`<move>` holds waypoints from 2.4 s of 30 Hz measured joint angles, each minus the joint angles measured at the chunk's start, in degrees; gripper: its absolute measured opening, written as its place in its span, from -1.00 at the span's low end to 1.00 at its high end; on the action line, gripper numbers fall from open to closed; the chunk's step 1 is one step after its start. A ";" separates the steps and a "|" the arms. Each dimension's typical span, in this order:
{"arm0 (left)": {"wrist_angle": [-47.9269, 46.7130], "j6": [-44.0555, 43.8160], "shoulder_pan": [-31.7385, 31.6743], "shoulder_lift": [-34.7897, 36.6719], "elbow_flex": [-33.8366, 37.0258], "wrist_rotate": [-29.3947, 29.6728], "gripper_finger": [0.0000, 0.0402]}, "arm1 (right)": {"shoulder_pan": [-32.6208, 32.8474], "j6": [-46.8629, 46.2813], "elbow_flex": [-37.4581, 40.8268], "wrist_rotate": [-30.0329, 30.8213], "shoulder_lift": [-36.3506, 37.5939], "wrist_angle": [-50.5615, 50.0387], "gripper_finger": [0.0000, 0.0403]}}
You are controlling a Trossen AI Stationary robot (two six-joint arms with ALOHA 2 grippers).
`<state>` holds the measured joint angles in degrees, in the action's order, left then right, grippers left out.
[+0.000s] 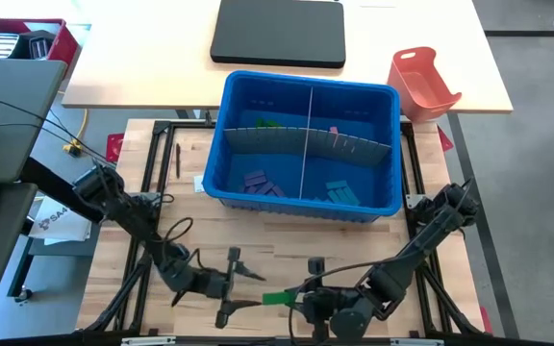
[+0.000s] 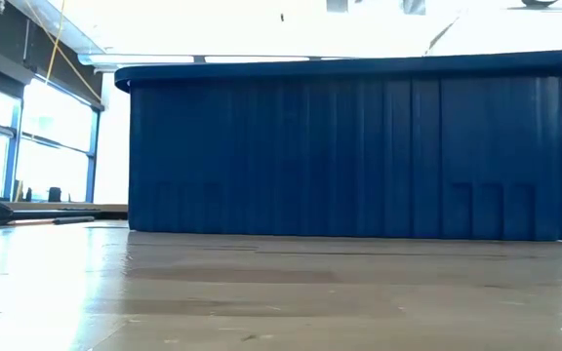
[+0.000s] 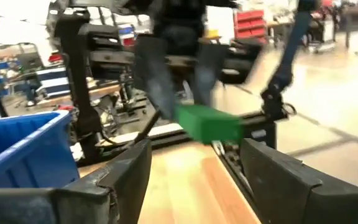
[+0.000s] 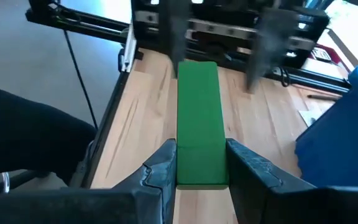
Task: Sort blocks
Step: Put the green block into the blue bin with the other green block
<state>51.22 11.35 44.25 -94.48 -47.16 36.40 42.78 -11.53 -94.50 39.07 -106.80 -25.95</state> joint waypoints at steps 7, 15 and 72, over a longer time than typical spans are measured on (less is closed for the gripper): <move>0.07 -3.14 -3.53 -0.66 -1.83 -10.72 0.38 | -0.02 -0.19 0.01 0.58 0.00 -0.49 -0.51; -0.66 -3.30 -3.74 -0.92 -3.30 -8.62 0.38 | 0.04 -0.27 0.09 2.94 0.00 -0.88 -0.51; -42.14 -25.59 -6.63 3.15 -3.26 2.95 -0.26 | -5.62 -25.96 6.43 -1.44 -3.45 -23.65 -0.55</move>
<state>9.08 -14.24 37.62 -91.33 -50.41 39.35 37.16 -37.50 -88.08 37.63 -110.26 -49.60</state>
